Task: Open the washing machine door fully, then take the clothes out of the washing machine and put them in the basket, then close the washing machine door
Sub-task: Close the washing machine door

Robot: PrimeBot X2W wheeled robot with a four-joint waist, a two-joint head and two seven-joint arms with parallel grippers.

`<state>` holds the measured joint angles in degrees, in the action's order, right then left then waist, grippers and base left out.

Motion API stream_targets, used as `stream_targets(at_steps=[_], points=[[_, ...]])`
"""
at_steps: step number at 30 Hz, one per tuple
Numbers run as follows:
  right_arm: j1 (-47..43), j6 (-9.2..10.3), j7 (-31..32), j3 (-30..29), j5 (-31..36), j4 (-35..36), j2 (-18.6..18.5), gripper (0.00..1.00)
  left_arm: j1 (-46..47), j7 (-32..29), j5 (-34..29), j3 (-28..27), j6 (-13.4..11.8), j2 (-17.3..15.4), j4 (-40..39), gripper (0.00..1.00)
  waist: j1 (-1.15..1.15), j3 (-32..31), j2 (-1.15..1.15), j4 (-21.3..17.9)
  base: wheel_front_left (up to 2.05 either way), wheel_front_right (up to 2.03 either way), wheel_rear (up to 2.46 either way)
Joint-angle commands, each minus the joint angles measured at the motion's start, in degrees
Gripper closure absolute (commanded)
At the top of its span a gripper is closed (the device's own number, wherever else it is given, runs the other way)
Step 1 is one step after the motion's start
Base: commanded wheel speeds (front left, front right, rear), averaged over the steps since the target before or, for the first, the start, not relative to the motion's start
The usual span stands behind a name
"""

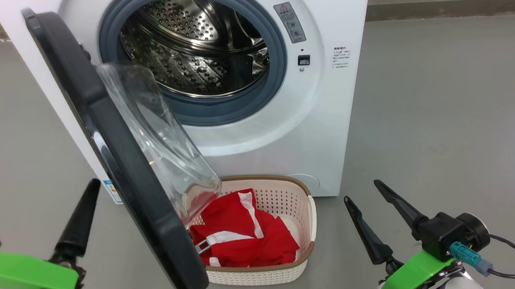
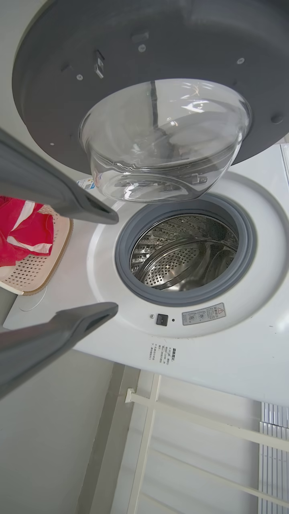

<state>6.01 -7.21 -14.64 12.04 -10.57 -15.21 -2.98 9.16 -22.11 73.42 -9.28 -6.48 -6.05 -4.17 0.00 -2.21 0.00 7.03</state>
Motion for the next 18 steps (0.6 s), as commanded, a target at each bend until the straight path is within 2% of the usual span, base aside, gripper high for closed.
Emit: stream_targets(at_steps=[1, 3, 6, 12, 18], points=[[2.1, -0.28, -0.4, 1.1, 0.1, 1.5, 0.1, 0.0, 0.0, 2.2, -4.8, -1.1, 1.4, -3.4, -1.6, 0.0, 0.0, 0.1, 0.0, 0.0, 0.0, 0.0, 0.0], [2.1, -0.28, -0.4, 1.1, -0.1, 1.5, 0.1, 0.0, -0.3, 5.6, -10.4, -0.3, 2.9, -5.4, -1.1, 0.0, 0.0, 0.3, 0.0, 0.0, 0.0, 0.0, 0.0], [2.2, -0.28, -0.4, 1.0, -0.4, 1.6, 0.1, 0.0, -0.4, 11.2, -16.3, 0.1, 4.8, -6.5, -0.7, 0.0, 0.0, 0.5, 0.0, 0.0, 0.0, 0.0, 0.0], [2.1, -0.28, -0.4, 0.7, -1.4, 1.7, 0.1, 0.0, -2.1, 22.8, -33.9, 3.2, 4.4, -11.0, 1.5, 0.0, 0.0, 0.5, 0.0, -0.2, 0.0, 0.0, 0.0], [2.1, -0.28, -0.4, 0.7, -2.4, 1.8, 0.1, 0.0, -3.8, 30.2, -43.2, 6.4, 4.4, -12.7, 3.4, 0.0, 0.0, 0.4, 0.0, -0.6, 0.0, 0.0, 0.0]])
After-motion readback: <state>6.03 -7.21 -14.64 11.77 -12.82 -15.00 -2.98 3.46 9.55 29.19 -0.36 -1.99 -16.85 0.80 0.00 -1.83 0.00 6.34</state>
